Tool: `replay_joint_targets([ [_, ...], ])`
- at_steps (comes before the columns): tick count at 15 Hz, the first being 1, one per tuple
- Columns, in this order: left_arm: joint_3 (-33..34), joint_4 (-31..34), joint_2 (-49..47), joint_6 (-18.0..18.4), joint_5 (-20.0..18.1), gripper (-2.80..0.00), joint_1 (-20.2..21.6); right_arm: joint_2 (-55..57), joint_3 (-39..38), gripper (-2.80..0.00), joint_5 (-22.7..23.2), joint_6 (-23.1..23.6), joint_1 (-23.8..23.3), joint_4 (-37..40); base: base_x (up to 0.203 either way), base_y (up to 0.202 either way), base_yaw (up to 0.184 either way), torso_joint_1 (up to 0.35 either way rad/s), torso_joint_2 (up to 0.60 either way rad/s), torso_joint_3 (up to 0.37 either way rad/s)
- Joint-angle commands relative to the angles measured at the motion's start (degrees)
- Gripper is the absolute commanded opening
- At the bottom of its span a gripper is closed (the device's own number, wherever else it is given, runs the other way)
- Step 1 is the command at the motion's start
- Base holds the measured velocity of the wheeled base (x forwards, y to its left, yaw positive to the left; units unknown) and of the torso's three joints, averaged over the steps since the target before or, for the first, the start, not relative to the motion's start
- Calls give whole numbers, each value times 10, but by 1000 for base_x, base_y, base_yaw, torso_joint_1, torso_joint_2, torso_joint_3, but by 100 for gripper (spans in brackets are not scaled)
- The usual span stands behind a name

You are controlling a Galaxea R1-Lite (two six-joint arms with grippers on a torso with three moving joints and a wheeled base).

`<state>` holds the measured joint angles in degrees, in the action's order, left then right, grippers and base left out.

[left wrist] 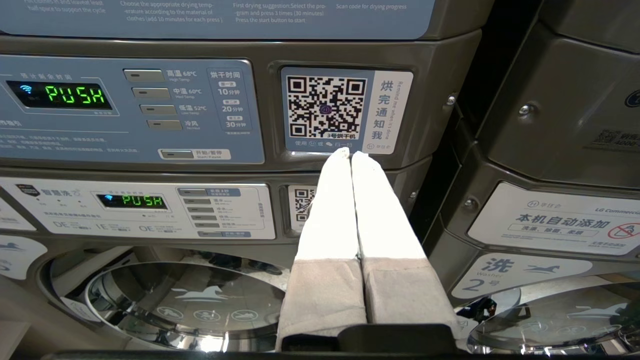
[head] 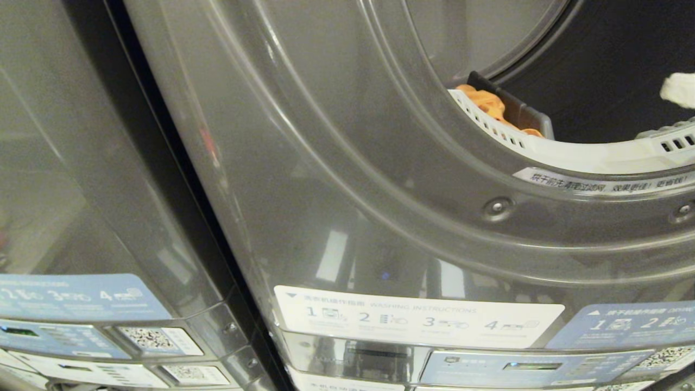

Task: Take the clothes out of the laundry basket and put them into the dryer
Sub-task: Close the dryer

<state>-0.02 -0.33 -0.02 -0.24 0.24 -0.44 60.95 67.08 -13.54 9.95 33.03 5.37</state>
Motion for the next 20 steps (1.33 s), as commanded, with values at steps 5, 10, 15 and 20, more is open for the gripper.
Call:
replay_joint_targets([
  [5, 0, 0, 1, 0, 0, -280, 0, -278, -221, -280, 187, 1, -286, 33, 0, 0, 0, 0, 0, 0],
  [10, 0, 0, 1, 0, 0, -280, 0, -400, -394, -280, 149, 0, -410, 89, 0, 0, 0, 0, 0, 0],
  [15, 0, 0, 1, 0, 0, -280, 0, -440, -625, -280, 32, 23, -383, -68, 0, 0, 0, 0, 0, 0],
  [20, 0, 0, 1, 0, 0, -280, 0, -473, -670, -280, 152, 2, -358, -55, 0, 0, 0, 0, 0, 0],
])
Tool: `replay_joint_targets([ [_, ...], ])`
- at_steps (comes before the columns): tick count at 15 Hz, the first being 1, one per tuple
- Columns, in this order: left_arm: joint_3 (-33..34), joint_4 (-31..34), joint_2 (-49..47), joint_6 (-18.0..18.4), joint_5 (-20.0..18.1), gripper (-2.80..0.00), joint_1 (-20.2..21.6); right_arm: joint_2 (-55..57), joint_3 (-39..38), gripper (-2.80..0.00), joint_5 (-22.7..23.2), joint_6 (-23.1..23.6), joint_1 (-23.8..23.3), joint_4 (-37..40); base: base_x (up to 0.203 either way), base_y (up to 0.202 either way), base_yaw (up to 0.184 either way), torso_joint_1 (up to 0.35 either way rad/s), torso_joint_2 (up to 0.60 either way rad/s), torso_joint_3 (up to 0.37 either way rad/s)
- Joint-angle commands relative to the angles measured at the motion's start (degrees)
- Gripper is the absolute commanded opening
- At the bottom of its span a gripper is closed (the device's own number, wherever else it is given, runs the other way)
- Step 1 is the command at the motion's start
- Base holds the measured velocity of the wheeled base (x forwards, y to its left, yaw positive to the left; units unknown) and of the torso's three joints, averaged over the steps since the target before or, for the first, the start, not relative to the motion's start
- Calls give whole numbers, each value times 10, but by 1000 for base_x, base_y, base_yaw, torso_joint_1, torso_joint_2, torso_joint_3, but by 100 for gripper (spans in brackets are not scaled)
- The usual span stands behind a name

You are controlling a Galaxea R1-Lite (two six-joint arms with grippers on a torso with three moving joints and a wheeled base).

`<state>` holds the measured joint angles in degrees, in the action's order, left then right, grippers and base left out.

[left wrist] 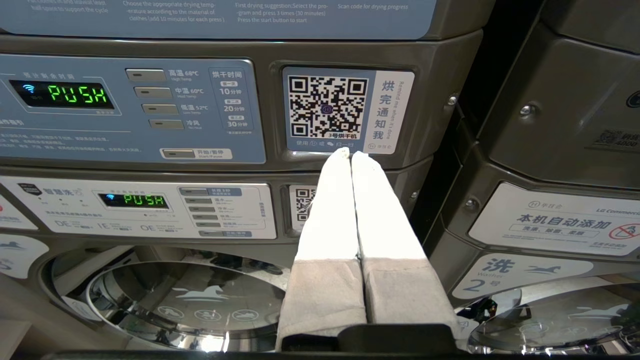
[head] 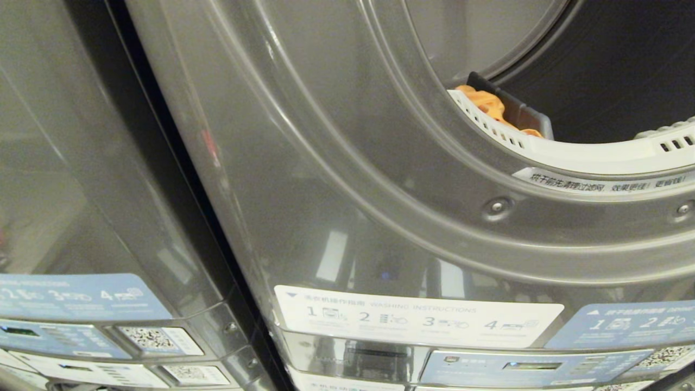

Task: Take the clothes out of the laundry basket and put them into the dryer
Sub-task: Close the dryer

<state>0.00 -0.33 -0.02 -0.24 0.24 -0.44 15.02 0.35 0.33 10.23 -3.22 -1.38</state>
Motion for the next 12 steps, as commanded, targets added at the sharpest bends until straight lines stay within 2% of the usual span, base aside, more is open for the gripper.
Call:
replay_joint_targets([
  [1, 0, 0, 1, 0, 0, -280, 0, -45, -2, -280, 18, -5, 13, 17, 0, 0, 0, 0, 0, 0],
  [4, 0, 0, 1, 0, 0, -280, 0, -149, -3, -280, 23, -4, 26, 15, 0, 0, 0, 0, 0, 0],
  [7, 0, 0, 1, 0, 0, -280, 0, -150, -4, -280, 15, -47, 30, 14, 0, 0, 0, 0, 0, 0],
  [12, 0, 0, 1, 0, 0, -280, 0, -150, -4, -280, 7, -44, 30, 15, 0, 0, 0, 0, 0, 0],
])
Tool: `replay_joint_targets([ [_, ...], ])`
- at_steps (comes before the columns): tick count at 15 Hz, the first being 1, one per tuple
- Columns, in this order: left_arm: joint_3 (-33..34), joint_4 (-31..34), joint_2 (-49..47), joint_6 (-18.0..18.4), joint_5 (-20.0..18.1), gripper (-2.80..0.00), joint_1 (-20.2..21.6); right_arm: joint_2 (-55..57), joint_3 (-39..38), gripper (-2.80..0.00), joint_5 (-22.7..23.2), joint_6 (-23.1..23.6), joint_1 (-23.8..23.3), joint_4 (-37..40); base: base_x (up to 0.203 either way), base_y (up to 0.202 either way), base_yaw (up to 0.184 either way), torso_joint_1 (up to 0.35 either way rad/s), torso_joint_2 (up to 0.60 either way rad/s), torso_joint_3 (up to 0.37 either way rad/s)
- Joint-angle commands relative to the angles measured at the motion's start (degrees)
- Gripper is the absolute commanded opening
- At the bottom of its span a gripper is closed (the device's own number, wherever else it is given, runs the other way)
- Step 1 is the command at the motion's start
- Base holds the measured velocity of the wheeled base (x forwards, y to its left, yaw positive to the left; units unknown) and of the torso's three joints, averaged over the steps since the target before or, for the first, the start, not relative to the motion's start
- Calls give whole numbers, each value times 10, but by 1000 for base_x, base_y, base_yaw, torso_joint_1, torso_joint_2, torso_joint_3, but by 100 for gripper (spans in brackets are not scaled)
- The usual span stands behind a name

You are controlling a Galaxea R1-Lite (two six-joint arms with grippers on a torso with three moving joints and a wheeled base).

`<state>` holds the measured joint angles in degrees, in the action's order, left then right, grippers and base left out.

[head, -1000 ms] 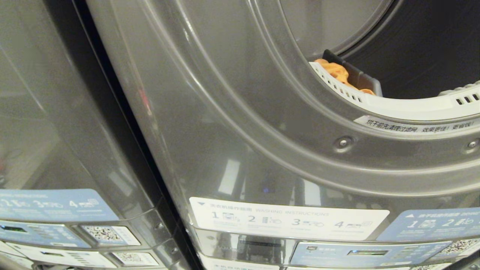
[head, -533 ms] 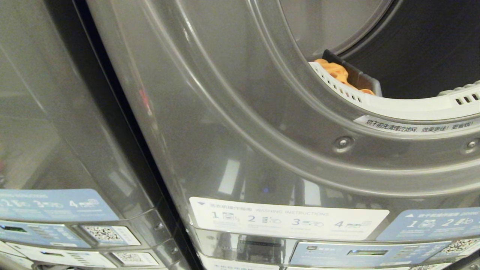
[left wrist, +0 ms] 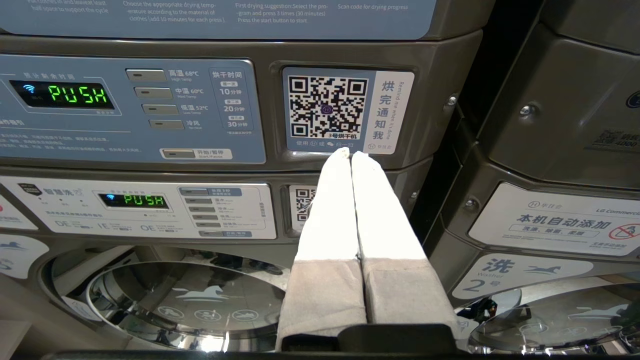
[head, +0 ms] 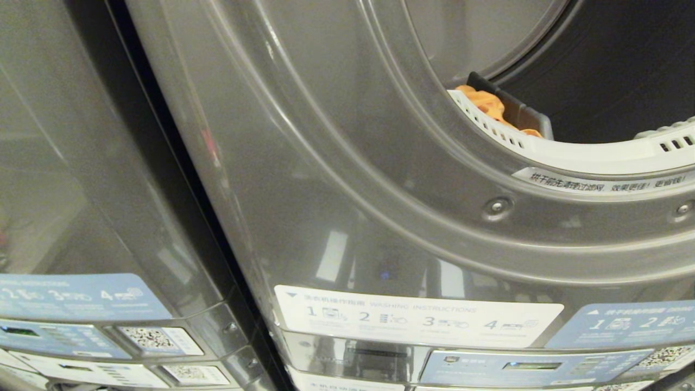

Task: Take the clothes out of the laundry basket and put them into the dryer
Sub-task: Close the dryer

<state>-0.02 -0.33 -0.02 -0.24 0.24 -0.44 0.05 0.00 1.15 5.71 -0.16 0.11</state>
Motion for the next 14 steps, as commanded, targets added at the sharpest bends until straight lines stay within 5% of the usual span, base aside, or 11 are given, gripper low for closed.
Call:
replay_joint_targets([
  [1, -1, 0, 1, 0, 0, -280, 0, 0, 0, -280, -1, 2, 0, 0, 0, 0, 0, 0, 0, 0],
  [14, 0, 0, 1, 0, 0, -280, 0, 0, 0, -280, -16, -46, 0, -1, 0, 0, 0, 0, 0, 0],
])
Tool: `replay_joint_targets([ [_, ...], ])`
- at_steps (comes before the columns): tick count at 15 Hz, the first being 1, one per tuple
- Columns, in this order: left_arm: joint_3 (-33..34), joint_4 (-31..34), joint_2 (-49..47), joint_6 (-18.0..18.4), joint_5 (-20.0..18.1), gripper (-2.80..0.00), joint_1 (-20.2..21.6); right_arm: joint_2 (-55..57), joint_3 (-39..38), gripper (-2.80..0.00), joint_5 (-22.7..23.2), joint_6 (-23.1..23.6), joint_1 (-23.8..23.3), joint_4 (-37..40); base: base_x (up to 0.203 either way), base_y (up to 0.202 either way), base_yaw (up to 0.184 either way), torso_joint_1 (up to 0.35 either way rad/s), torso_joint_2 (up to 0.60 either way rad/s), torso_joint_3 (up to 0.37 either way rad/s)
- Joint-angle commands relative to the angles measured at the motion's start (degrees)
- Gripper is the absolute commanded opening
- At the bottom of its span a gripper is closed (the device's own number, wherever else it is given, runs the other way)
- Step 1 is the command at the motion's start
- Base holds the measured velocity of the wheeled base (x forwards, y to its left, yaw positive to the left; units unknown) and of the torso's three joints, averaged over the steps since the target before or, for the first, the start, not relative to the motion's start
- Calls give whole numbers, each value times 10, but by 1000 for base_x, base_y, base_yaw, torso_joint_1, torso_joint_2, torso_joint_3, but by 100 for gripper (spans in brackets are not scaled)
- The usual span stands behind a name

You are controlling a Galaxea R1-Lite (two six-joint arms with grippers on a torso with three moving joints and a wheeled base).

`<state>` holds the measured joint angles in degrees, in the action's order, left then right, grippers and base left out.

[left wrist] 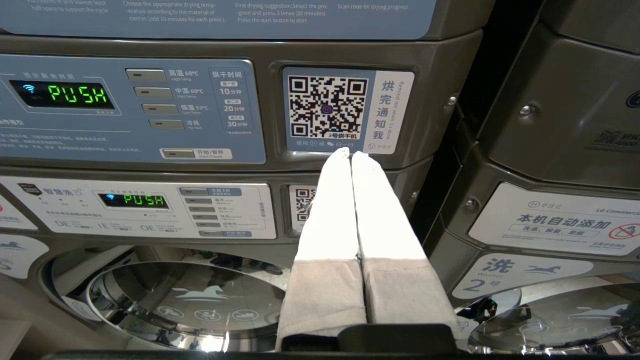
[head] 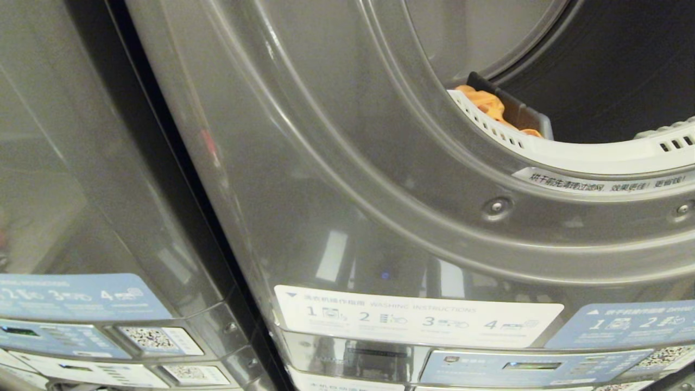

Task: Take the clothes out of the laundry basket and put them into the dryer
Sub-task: Close the dryer

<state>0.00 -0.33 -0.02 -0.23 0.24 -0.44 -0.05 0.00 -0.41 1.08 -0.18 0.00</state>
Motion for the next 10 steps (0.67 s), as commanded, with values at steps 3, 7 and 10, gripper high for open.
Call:
replay_joint_targets([
  [3, 0, 0, 1, 0, 0, -280, 0, 0, -1, -280, 0, 1, 0, 0, 0, 0, 0, 0, 0, 0],
  [7, 0, 0, 1, 0, 0, -280, 0, 0, 0, -280, 1, 5, 0, 0, 0, 0, 0, 0, 0, 0],
  [10, 0, 0, 1, 0, 0, -280, 0, 0, 0, -280, 1, 7, 0, 0, -111, 0, 0, 12, 7, 1],
])
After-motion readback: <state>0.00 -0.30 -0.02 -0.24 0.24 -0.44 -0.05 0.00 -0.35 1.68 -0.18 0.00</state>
